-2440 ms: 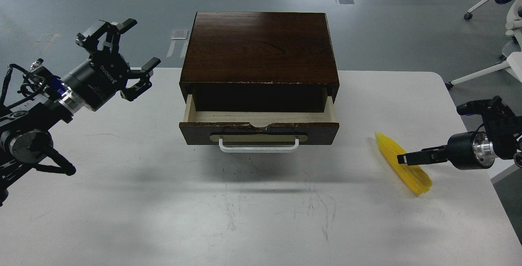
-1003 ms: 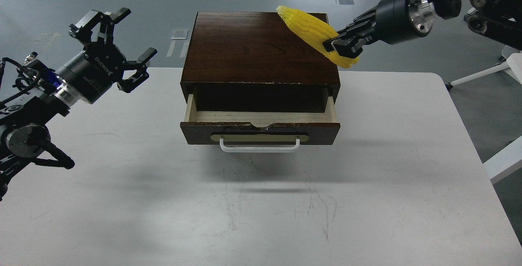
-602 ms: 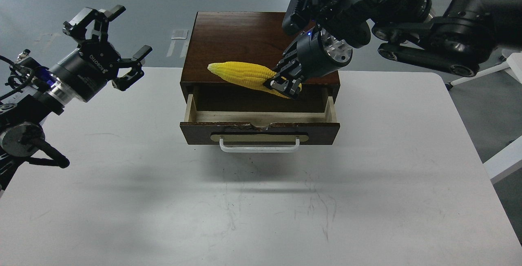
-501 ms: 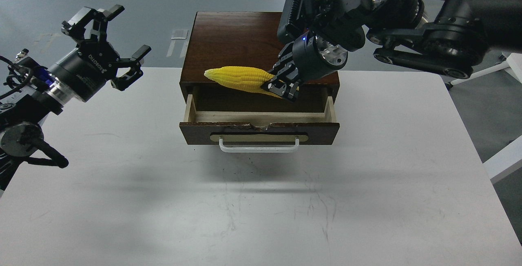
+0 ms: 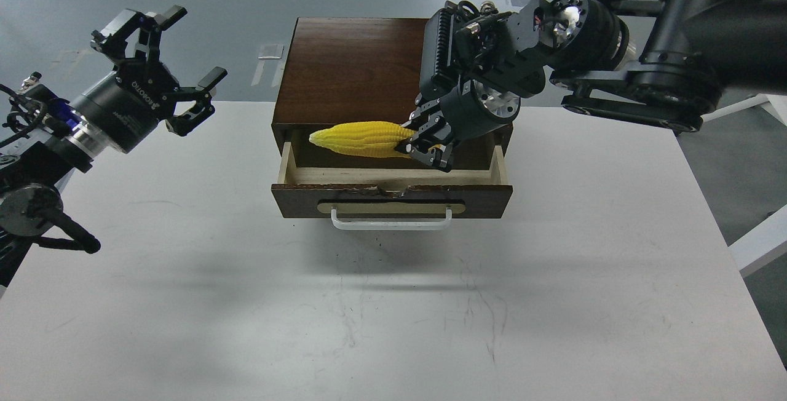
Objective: Put corn in drawer with both arms
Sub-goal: 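Lower the corn into the drawer, open the right gripper and withdraw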
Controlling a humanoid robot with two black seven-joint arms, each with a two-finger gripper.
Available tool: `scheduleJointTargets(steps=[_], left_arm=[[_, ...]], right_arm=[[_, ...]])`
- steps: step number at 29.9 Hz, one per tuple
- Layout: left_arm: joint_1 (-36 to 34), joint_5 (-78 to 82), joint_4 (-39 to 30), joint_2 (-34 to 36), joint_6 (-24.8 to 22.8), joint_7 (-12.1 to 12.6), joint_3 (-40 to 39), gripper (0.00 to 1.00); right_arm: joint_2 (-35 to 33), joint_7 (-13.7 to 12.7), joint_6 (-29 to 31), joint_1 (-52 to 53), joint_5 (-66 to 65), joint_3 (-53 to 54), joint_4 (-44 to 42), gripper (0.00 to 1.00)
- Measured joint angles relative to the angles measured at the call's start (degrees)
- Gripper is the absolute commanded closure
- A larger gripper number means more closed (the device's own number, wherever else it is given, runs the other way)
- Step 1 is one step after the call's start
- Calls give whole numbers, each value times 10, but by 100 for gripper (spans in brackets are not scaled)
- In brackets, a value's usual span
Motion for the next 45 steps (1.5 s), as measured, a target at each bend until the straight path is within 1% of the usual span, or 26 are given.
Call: scheduleJointTargets(steps=[1,3,4,7,13,14,16,19,20,22,25,29,30,31,34,36,40,42,45], left_arm=[[0,0,-1,0,0,0,0,2],[0,0,-4,2,1,0,0,2],[0,0,-5,2,1,0,0,2],[0,0,-6,2,1,0,0,2],[0,0,-7,3,1,0,0,2],[0,0,-7,3,1,0,0,2],[0,0,-7,3,1,0,0,2],[0,0,-7,3,1,0,0,2],[0,0,-7,3,0,0,0,2],[0,0,-7,3,0,0,0,2],[1,0,-6,1,0,0,0,2],[1,0,-6,-2,0,0,0,2],[1,0,-6,-2,0,0,0,2],[1,0,-6,-2,0,0,0,2],[1,0,-6,-2,-1,0,-2,2],[1,0,-6,-2,-1,0,-4,2],[1,0,-6,-4,-2,0,-5,2],[1,0,-6,-5,-2,0,-5,2],[2,-1,-6,-8,-2,0,-5,2]], right_arm=[[0,0,0,-2,1,0,1,66],[0,0,0,-5,1,0,2,56],[-1,0,0,-6,1,0,2,56],[-1,0,0,-6,2,0,2,49],[0,0,0,-6,4,0,2,44],[0,0,-1,-6,4,0,2,41],[0,0,-1,-6,4,0,3,39],[-1,0,-1,-5,6,0,6,37],[-2,0,-2,-5,7,0,6,33],[-4,0,-2,-2,8,0,7,27],[-10,0,-4,1,19,4,7,20],[-20,0,-7,11,53,6,8,17],[-25,0,-7,15,67,9,8,10],[-30,0,-7,19,83,13,8,8],[-48,0,-7,24,151,31,5,5],[-65,0,-7,25,215,43,4,4],[-109,0,-7,4,390,67,0,4],[-132,0,-7,-29,484,88,0,4],[-166,0,-8,-106,610,152,0,4]])
